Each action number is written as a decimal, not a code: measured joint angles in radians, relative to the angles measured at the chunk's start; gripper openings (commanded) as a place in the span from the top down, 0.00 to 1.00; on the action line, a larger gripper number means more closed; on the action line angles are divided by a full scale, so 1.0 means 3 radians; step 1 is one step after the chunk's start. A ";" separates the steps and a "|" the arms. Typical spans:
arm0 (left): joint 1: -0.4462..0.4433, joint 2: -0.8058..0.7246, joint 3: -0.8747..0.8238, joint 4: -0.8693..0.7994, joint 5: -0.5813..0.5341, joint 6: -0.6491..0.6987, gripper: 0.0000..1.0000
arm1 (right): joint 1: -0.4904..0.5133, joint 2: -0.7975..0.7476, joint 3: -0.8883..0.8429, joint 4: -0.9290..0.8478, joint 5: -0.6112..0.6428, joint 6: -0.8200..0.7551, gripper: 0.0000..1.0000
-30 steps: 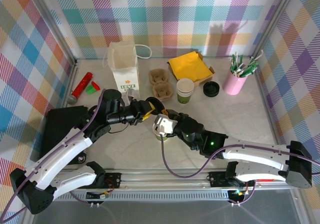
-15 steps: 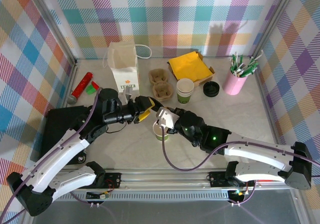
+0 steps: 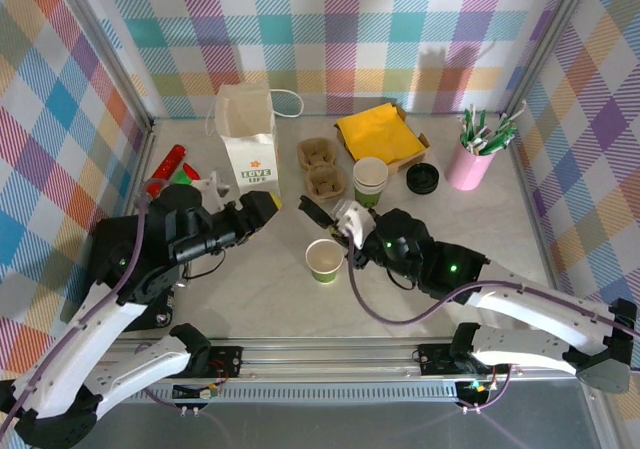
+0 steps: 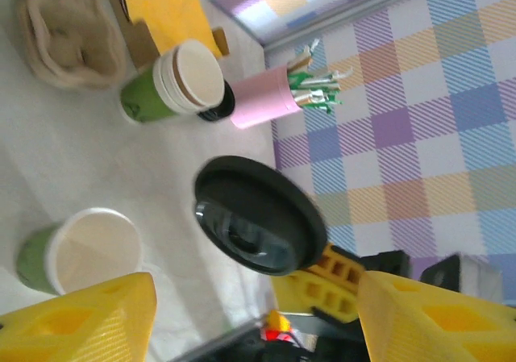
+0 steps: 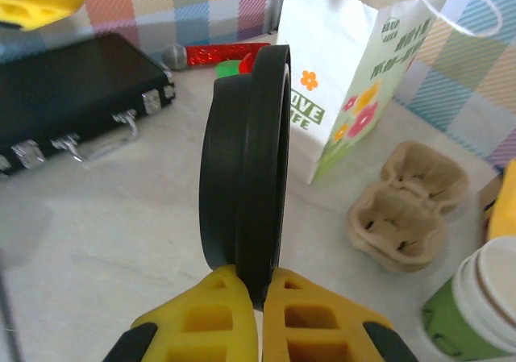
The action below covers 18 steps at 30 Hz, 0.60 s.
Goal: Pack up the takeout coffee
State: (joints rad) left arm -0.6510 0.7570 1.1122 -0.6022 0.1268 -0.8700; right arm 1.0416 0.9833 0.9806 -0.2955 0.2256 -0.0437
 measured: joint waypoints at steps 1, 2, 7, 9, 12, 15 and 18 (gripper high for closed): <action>0.0000 -0.0065 -0.0022 0.0005 -0.0055 0.0076 0.33 | -0.0055 -0.0022 0.0017 -0.0050 -0.0103 0.0148 1.00; 0.0000 -0.0135 -0.0053 0.0005 -0.0103 0.0153 0.32 | -0.0113 -0.0043 0.0032 -0.0099 -0.0220 0.0310 1.00; 0.0000 -0.0436 -0.0234 0.0006 -0.0267 0.0483 0.30 | -0.0418 -0.0084 0.0078 -0.0326 -0.0807 0.1057 1.00; 0.0000 -0.0498 -0.0296 0.0006 -0.0290 0.0598 0.30 | -0.0530 -0.0084 0.0083 -0.0408 -0.1024 0.1344 1.00; 0.0000 -0.0507 -0.0367 0.0008 -0.0287 0.0706 0.30 | -0.0661 -0.0084 0.0083 -0.0516 -0.1289 0.1724 1.00; 0.0000 -0.0507 -0.0464 0.0009 -0.0267 0.0746 0.30 | -0.0767 -0.0098 0.0078 -0.0567 -0.1554 0.2075 1.00; 0.0000 -0.0495 -0.0566 0.0010 -0.0187 0.0764 0.30 | -0.0846 -0.0144 0.0017 -0.0543 -0.1802 0.2388 1.00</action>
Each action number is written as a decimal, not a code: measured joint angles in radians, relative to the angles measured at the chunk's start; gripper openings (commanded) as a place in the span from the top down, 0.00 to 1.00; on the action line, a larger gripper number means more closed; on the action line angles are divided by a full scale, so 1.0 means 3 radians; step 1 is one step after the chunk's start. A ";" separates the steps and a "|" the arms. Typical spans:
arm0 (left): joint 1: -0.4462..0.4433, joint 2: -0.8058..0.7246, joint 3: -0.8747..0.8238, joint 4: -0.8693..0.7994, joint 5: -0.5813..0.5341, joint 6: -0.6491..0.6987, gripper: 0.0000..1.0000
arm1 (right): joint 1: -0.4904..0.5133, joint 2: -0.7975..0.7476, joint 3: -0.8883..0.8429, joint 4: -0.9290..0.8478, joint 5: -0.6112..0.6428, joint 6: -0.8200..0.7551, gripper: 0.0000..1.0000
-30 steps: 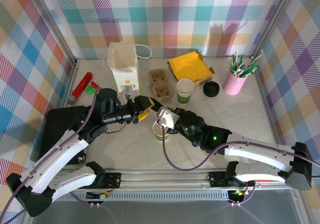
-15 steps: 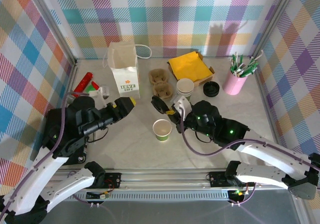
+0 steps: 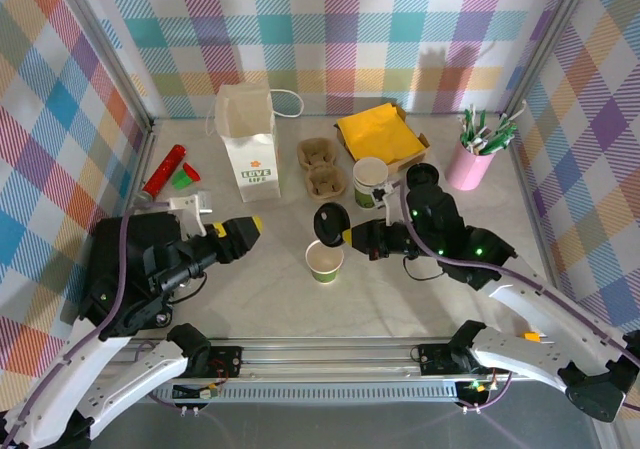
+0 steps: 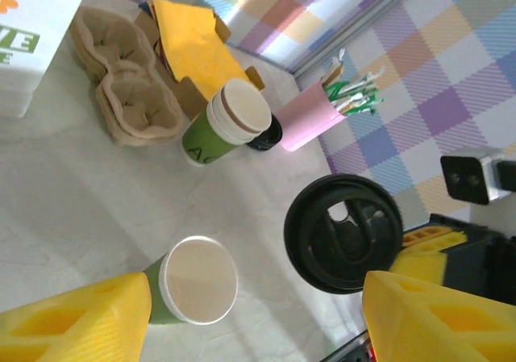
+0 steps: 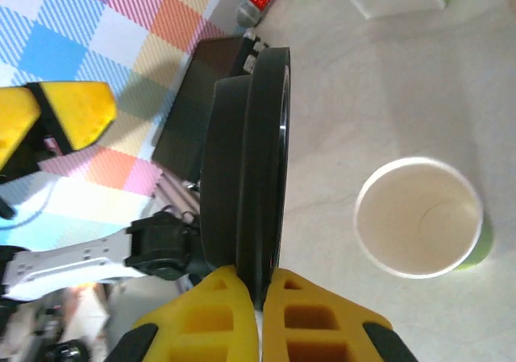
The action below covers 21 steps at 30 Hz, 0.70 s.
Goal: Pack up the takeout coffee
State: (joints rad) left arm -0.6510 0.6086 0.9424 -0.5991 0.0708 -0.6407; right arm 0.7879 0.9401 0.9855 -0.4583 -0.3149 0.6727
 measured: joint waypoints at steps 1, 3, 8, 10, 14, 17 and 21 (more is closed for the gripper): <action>0.0000 0.0010 -0.0027 0.0000 0.0042 0.0008 0.30 | -0.0023 -0.0022 -0.0047 0.0025 -0.0081 0.0098 1.00; 0.0000 0.0029 -0.0074 0.0025 0.0122 0.0009 0.30 | -0.0058 -0.0047 -0.0154 0.0078 -0.0216 0.0273 1.00; 0.0000 0.0109 -0.0225 0.0121 0.0333 0.0003 0.31 | -0.0111 -0.0043 -0.0510 0.0259 -0.0443 0.0635 1.00; 0.0000 0.0168 -0.0296 0.0175 0.0406 -0.0013 0.31 | -0.0125 -0.0038 -0.0633 0.0334 -0.0492 0.0741 1.00; 0.0000 0.0247 -0.0407 0.0259 0.0505 -0.0070 0.31 | -0.0165 -0.0023 -0.0801 0.0487 -0.0553 0.0852 1.00; 0.0000 0.0301 -0.0472 0.0276 0.0552 -0.0089 0.31 | -0.0231 -0.0001 -0.0913 0.0643 -0.0585 0.0921 1.00; 0.0000 0.0331 -0.0495 0.0306 0.0600 -0.0109 0.31 | -0.0318 0.0083 -0.1066 0.0857 -0.0628 0.1007 1.00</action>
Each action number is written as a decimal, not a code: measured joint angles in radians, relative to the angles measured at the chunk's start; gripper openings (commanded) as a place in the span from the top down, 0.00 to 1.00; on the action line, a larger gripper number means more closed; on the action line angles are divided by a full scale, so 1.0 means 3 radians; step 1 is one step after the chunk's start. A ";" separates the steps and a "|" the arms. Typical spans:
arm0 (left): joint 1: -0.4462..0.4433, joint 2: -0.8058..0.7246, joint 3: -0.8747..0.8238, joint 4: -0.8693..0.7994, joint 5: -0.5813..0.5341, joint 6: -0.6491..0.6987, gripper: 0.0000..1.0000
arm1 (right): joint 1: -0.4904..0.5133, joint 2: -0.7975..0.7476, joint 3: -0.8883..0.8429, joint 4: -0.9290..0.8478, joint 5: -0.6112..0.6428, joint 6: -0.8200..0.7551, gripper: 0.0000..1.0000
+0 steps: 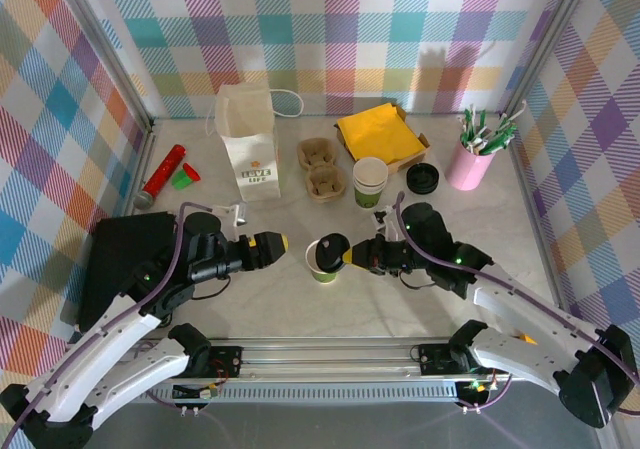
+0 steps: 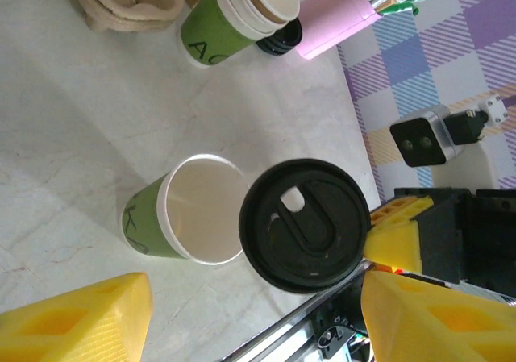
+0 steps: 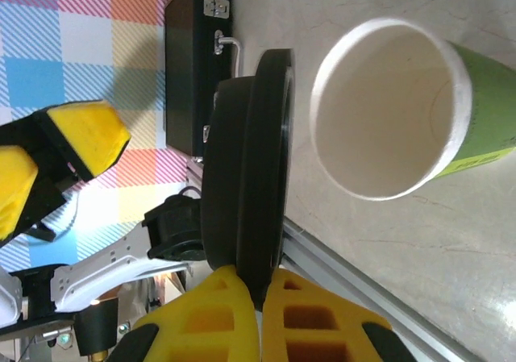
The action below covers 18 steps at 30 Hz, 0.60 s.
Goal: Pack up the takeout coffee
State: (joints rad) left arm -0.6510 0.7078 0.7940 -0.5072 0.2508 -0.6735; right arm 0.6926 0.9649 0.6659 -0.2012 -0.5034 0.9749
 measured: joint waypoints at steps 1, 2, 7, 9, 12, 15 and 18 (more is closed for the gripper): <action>0.0000 0.0003 0.0000 0.0023 0.0008 -0.0006 0.31 | -0.0009 0.0032 -0.0027 0.0046 -0.0015 0.0022 1.00; 0.0000 0.0009 0.0000 0.0050 0.0010 -0.0011 0.31 | -0.0022 0.0065 -0.0056 0.0103 -0.0031 0.0039 1.00; 0.0000 0.0017 -0.0001 0.0108 0.0034 -0.0046 0.31 | -0.0046 0.0212 -0.0111 0.0287 -0.0107 0.0055 1.00; 0.0000 0.0017 -0.0001 0.0131 0.0037 -0.0052 0.31 | -0.0053 0.0251 -0.0125 0.0357 -0.0125 0.0055 1.00; 0.0000 0.0017 -0.0003 0.0134 0.0038 -0.0060 0.31 | -0.0074 0.0276 -0.0165 0.0417 -0.0134 0.0053 1.00; 0.0000 0.0017 -0.0003 0.0135 0.0038 -0.0060 0.32 | -0.0093 0.0312 -0.0216 0.0472 -0.0135 0.0053 1.00; 0.0000 0.0017 -0.0003 0.0137 0.0042 -0.0061 0.31 | -0.0108 0.0366 -0.0233 0.0507 -0.0136 0.0053 1.00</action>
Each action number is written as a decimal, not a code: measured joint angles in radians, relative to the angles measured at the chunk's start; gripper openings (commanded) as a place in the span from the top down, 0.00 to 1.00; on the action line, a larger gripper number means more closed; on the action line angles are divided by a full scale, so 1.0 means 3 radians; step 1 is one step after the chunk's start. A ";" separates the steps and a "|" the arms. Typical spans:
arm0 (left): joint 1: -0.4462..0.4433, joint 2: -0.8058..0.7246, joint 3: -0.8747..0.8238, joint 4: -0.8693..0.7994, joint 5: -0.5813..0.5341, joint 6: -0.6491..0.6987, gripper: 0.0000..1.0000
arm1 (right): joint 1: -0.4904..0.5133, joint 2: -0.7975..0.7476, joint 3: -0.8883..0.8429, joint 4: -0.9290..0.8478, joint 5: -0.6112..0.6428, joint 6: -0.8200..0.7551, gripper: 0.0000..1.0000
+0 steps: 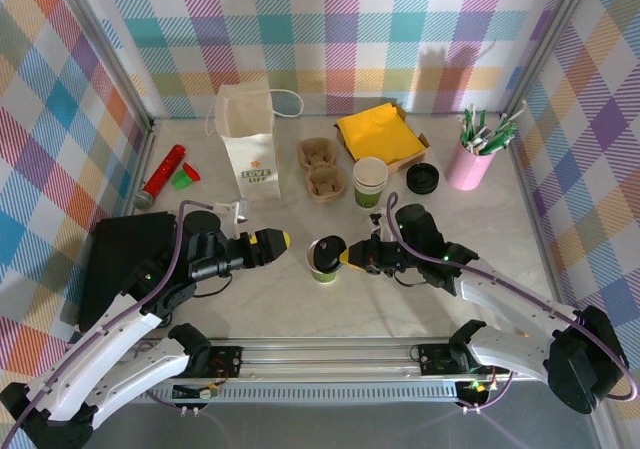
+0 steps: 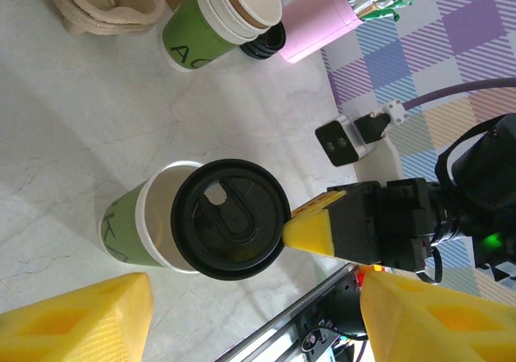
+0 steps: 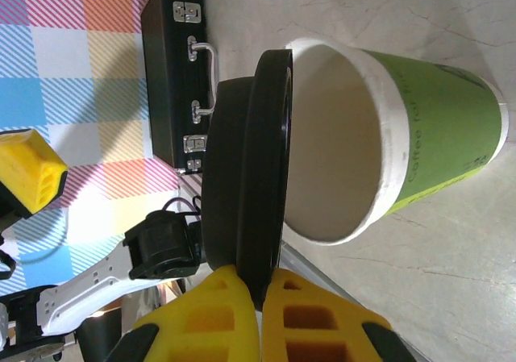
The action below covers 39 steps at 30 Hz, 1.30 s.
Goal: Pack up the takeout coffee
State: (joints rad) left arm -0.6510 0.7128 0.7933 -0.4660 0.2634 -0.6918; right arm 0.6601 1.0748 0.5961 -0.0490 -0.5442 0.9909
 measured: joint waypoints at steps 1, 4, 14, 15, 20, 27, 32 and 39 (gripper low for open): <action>0.0000 0.0000 0.0000 0.0003 0.0004 0.0000 0.31 | 0.0000 0.0014 0.0000 0.0014 -0.0001 0.0000 1.00; 0.0000 0.0003 0.0000 0.0005 0.0006 0.0000 0.31 | -0.0001 0.0043 -0.0005 0.0045 -0.0017 0.0000 1.00; 0.0000 0.0083 0.0000 0.0008 0.0009 -0.0001 0.32 | -0.0019 0.0178 -0.0032 0.0159 -0.0060 -0.0001 0.93; 0.0000 0.0090 0.0000 0.0008 0.0014 -0.0001 0.32 | -0.0020 0.0192 -0.0032 0.0170 -0.0060 -0.0001 0.92; 0.0000 0.0127 0.0000 0.0008 0.0020 -0.0001 0.32 | -0.0023 0.0238 -0.0032 0.0189 -0.0061 -0.0010 0.87; 0.0000 0.0165 0.0000 0.0008 0.0019 -0.0001 0.32 | -0.0023 0.0270 -0.0031 0.0192 -0.0062 -0.0014 0.85; 0.0000 0.0193 0.0000 0.0008 0.0019 -0.0001 0.32 | -0.0023 0.0337 -0.0031 0.0202 -0.0076 -0.0014 0.83; 0.0000 0.0239 0.0000 0.0011 0.0020 -0.0001 0.32 | -0.0023 0.0360 -0.0031 0.0196 -0.0085 -0.0015 0.82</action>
State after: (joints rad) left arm -0.6510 0.7845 0.7933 -0.4625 0.2695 -0.6922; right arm 0.6533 1.1828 0.5869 0.0097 -0.5697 0.9863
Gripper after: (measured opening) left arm 0.680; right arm 0.180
